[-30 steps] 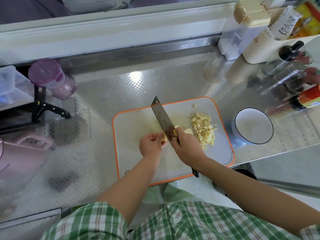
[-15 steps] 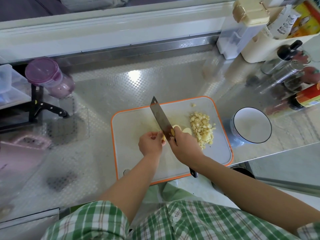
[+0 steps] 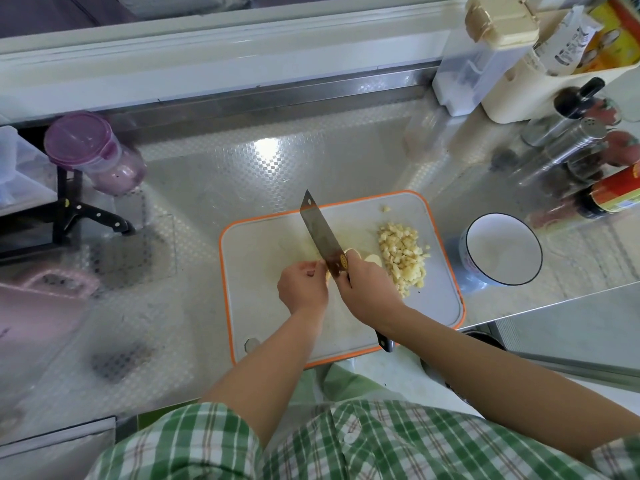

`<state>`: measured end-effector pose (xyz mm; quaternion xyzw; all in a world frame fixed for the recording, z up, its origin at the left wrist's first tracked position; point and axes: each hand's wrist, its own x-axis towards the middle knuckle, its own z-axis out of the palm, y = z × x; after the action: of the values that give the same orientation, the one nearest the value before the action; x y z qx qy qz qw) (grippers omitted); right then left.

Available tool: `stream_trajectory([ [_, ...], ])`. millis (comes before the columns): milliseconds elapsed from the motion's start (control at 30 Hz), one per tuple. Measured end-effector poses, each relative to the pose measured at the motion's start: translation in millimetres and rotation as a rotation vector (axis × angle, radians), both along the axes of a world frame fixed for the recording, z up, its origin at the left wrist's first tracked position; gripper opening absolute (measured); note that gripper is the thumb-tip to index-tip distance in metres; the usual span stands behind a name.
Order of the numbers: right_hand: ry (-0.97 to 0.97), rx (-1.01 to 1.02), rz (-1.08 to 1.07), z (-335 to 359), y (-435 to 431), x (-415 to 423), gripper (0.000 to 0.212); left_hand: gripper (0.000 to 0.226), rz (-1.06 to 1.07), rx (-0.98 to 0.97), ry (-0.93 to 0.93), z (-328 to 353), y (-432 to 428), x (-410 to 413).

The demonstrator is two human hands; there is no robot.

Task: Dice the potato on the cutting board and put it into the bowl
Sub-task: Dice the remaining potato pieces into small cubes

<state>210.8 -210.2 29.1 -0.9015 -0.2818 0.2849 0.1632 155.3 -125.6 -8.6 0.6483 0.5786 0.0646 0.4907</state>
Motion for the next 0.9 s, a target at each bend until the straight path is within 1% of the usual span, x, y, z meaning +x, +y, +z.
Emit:
stream_trajectory([
  [333, -0.005, -0.014, 0.005, 4, 7, 0, 0.008, 0.018, 0.003, 0.028, 0.021, 3, 2, 2],
  [433, -0.011, -0.010, 0.003, 0, -2, -3, 0.012, 0.020, -0.008, 0.034, 0.023, 5, 2, 2],
  [700, 0.009, -0.006, 0.001, -1, 13, 2, 0.011, 0.021, 0.002, 0.015, 0.054, 12, 1, 4],
  [900, 0.001, -0.023, 0.015, -5, -2, -3, 0.010, 0.020, 0.000, -0.024, 0.027, 5, 3, 4],
])
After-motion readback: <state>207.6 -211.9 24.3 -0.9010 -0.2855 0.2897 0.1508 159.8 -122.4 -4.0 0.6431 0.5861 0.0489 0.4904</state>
